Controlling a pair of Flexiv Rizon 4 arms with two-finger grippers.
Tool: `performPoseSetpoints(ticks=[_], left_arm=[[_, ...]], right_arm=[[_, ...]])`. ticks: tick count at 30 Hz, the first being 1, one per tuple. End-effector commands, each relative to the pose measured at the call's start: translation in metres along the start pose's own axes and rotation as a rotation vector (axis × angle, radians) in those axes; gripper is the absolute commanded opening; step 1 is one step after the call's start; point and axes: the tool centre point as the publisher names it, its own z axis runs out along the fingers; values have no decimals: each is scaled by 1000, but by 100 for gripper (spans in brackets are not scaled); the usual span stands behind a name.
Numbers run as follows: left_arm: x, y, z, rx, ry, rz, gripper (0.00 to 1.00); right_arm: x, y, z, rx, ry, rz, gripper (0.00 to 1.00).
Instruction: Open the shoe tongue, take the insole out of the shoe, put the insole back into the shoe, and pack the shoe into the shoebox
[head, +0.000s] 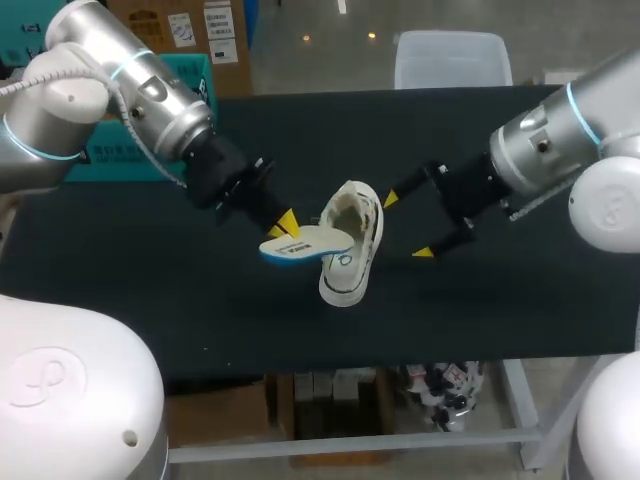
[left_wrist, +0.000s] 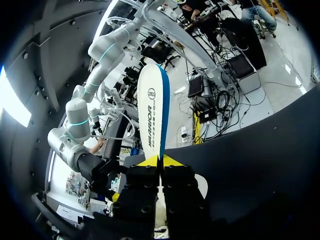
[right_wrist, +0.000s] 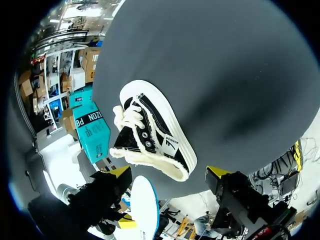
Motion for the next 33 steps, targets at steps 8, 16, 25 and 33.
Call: performPoseSetpoints(ticks=[8, 16, 25, 33], left_arm=[[4, 3, 4, -16, -48, 16, 0], [5, 14, 7, -47, -95, 23, 0], [9, 23, 20, -39, -130, 6, 0], [8, 30, 21, -51, -172, 1, 0]], right_arm=[[1, -23, 31, -11, 203, 310, 100], [1, -31, 40, 51, 289, 324, 100], [8, -43, 35, 76, 388, 307, 89], [12, -54, 42, 146, 442, 289, 62]])
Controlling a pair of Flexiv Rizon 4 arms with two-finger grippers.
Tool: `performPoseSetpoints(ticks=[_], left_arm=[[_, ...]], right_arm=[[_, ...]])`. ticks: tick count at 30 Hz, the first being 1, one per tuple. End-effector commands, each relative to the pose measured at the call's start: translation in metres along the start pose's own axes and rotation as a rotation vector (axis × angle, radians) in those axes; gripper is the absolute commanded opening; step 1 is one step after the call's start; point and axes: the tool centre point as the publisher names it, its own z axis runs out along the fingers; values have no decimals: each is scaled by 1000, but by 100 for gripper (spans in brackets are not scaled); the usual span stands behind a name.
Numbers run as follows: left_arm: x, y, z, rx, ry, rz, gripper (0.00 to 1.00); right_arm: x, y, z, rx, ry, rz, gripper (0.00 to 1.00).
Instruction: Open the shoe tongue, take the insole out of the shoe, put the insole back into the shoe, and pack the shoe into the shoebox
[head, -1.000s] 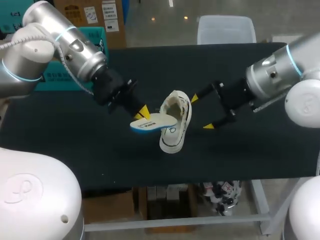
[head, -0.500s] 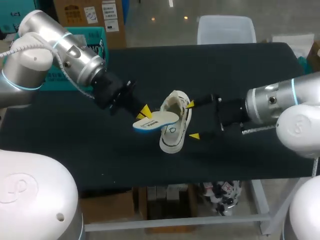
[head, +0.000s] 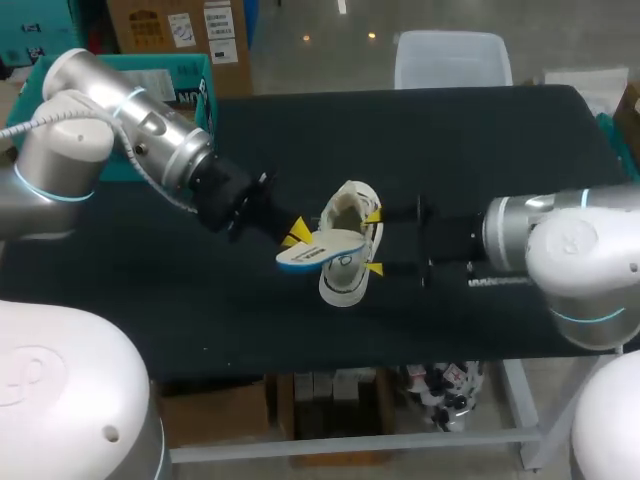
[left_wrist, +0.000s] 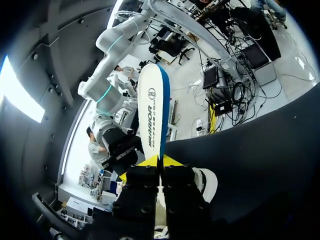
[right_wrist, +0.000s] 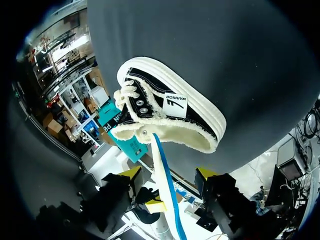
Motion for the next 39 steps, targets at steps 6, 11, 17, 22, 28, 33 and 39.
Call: performPoseSetpoints(ticks=[6, 11, 17, 22, 28, 33, 39], left_arm=[[4, 10, 2, -5, -34, -7, 0], [2, 13, 3, -5, -62, -12, 0], [2, 13, 6, 7, -73, -16, 0], [3, 16, 7, 14, -73, -27, 0], [8, 17, 7, 11, -58, -34, 0], [11, 19, 4, 6, -51, -69, 0], [16, 25, -3, -16, -67, -115, 93]], right_arm=[[-7, 0, 12, 71, 45, 8, 60], [-9, -1, 19, 108, 59, 13, 52], [-8, -1, 22, 125, 90, 16, 44], [-7, -1, 23, 126, 107, 12, 24], [-6, 0, 25, 128, 115, 12, 0], [-5, 2, 29, 133, 134, -2, 0], [-3, 2, 28, 146, 186, -31, 0]])
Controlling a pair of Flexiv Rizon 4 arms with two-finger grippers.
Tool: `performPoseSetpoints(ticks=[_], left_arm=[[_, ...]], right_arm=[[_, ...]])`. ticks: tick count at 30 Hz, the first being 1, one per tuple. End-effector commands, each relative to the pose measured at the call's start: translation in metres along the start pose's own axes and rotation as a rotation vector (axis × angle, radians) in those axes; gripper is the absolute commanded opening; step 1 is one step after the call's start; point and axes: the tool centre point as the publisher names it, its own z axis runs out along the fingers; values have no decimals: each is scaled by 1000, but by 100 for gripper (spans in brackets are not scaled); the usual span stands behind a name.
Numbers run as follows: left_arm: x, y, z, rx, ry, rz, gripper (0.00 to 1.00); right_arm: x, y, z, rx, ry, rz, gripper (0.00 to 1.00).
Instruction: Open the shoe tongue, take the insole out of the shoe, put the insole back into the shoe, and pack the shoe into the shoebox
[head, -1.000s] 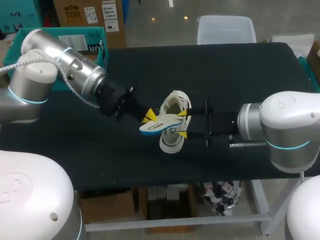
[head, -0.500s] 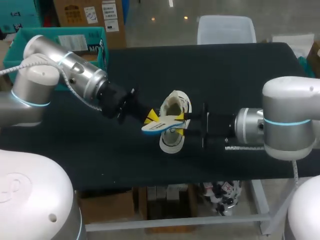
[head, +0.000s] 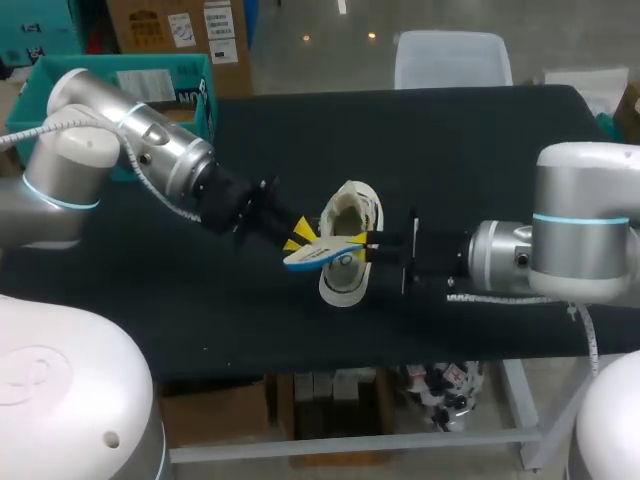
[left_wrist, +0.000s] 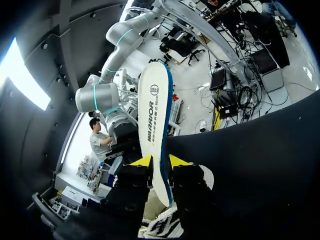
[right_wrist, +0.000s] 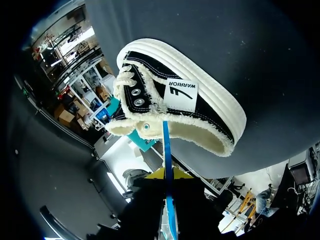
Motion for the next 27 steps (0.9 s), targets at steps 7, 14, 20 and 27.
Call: performPoseSetpoints(ticks=[7, 14, 20, 27], left_arm=[[7, 18, -4, -20, -45, -75, 84], [4, 37, 5, -8, -103, -149, 50], [2, 48, 14, 9, -125, -190, 41], [3, 53, 20, 15, -130, -213, 40]], right_arm=[[-2, 2, 3, 29, 70, -5, 0], [-2, 2, 4, 40, 94, -8, 0], [-2, 1, 6, 45, 99, -9, 0], [-4, 3, 6, 44, 108, -5, 0]])
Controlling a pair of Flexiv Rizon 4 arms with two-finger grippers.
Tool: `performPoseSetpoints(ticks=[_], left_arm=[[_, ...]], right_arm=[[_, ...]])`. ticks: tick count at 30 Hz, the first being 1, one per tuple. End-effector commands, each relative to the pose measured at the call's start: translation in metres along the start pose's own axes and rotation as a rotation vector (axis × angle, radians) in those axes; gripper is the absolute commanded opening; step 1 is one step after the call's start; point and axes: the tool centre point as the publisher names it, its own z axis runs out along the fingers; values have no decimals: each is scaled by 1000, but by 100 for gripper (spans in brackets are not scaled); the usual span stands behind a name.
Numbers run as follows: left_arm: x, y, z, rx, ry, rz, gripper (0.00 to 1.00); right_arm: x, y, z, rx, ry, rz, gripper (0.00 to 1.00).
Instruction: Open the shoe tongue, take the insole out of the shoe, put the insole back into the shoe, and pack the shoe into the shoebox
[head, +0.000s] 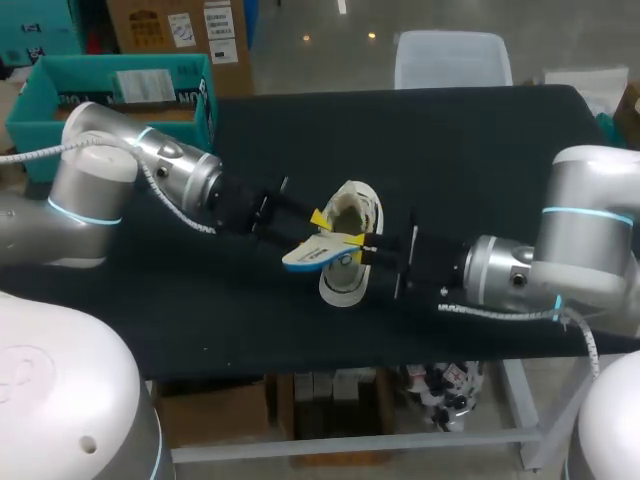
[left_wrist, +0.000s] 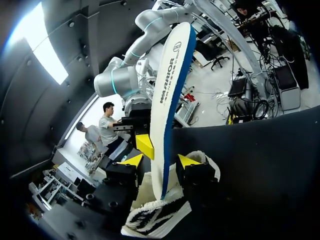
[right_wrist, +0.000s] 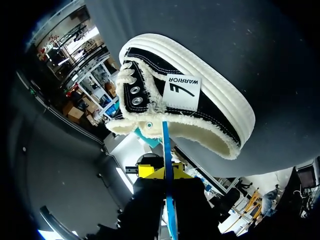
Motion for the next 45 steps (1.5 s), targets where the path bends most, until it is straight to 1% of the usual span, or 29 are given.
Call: performPoseSetpoints(ticks=[1, 2, 3, 4, 11, 14, 31, 32, 35, 40, 44, 45], left_arm=[[-1, 9, 3, 21, -6, -6, 37], [-1, 9, 4, 21, -7, -8, 29], [-2, 10, 4, 21, -9, -9, 4], [-2, 10, 4, 21, -10, -10, 0], [-4, 9, 3, 28, -15, 1, 0], [-3, 5, 2, 29, 5, 0, 0], [-3, 5, 2, 29, 5, 0, 0], [-2, 3, 3, 39, 22, 19, 0], [1, 2, 5, 42, 25, 32, 0], [6, 8, 9, 29, 36, 53, 0], [7, 14, 10, 26, 38, 64, 0], [7, 15, 10, 24, 43, 66, 0]], right_arm=[[-4, 3, 0, 5, 13, 1, 0], [-4, 3, 1, 5, 13, 2, 0], [-4, 4, 1, 4, 13, 5, 0], [-5, 4, 1, 4, 13, 6, 0], [-5, 8, 0, -2, 25, 19, 0], [-5, 8, 0, -2, 25, 19, 0], [-5, 8, 0, -2, 25, 19, 0], [-5, 8, 0, -2, 25, 19, 0], [-5, 9, 5, 6, 5, -3, 0], [-7, 17, 10, 11, -17, 7, 0], [-8, 21, 11, 22, -38, -21, 0], [-7, 22, 11, 13, -44, -28, 0]])
